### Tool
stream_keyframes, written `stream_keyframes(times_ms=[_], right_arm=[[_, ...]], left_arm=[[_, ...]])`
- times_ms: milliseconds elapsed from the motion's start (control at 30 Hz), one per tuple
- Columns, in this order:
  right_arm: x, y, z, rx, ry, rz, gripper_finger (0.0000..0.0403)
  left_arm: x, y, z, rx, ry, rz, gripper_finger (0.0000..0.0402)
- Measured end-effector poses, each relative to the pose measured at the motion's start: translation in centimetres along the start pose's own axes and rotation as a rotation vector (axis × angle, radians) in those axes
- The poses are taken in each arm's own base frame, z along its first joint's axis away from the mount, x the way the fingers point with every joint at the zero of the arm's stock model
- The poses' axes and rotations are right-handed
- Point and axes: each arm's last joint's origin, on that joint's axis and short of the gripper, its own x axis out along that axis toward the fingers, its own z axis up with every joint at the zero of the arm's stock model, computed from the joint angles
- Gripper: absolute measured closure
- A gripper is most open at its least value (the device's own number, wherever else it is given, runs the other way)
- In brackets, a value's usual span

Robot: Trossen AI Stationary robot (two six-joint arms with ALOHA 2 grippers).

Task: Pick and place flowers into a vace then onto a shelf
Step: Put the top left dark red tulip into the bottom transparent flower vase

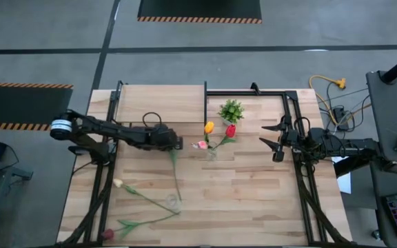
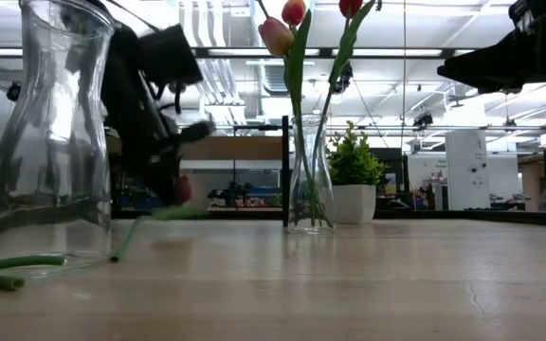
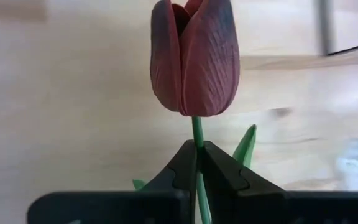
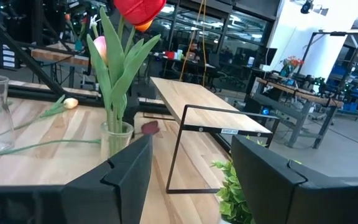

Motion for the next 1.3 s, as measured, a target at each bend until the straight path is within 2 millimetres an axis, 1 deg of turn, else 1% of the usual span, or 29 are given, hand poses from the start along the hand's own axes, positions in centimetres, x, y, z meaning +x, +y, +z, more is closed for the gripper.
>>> stream_keyframes(times_ms=[133,233,433,667,833,1000,1133,1300], right_arm=[[0.0,0.0,0.0,0.0,0.0,-0.001,0.0193],[0.0,0.0,0.0,0.001,-0.003,-0.001,0.0193],[0.0,0.0,0.1,0.009,-0.007,-0.004,0.0193],[0.0,-0.1,0.1,0.009,-0.004,-0.023,0.0193],[0.0,-0.1,0.2,0.011,-0.012,-0.025,0.0193],[0.0,-0.1,0.2,0.013,-0.018,-0.026,0.0193],[0.0,-0.1,0.2,0.013,-0.018,-0.026,0.0193],[0.0,-0.1,0.3,0.015,-0.022,-0.026,0.0193]], left_arm=[[-1.7,-0.8,0.7,0.052,-0.046,-0.111,0.0398],[-3.4,-1.0,1.4,0.094,-0.1,-0.17,0.0399],[-7.3,-1.0,2.7,0.208,-0.217,-0.309,0.0399],[-12.0,-1.0,4.1,0.302,-0.373,-0.524,0.0399],[-14.5,-0.4,4.3,0.373,-0.432,-0.608,0.0399],[-16.5,0.2,3.7,0.434,-0.45,-0.693,0.0399],[-18.2,0.3,3.1,0.439,-0.443,-0.805,0.0399],[-21.2,0.1,3.0,0.498,-0.483,-0.92,0.04]])
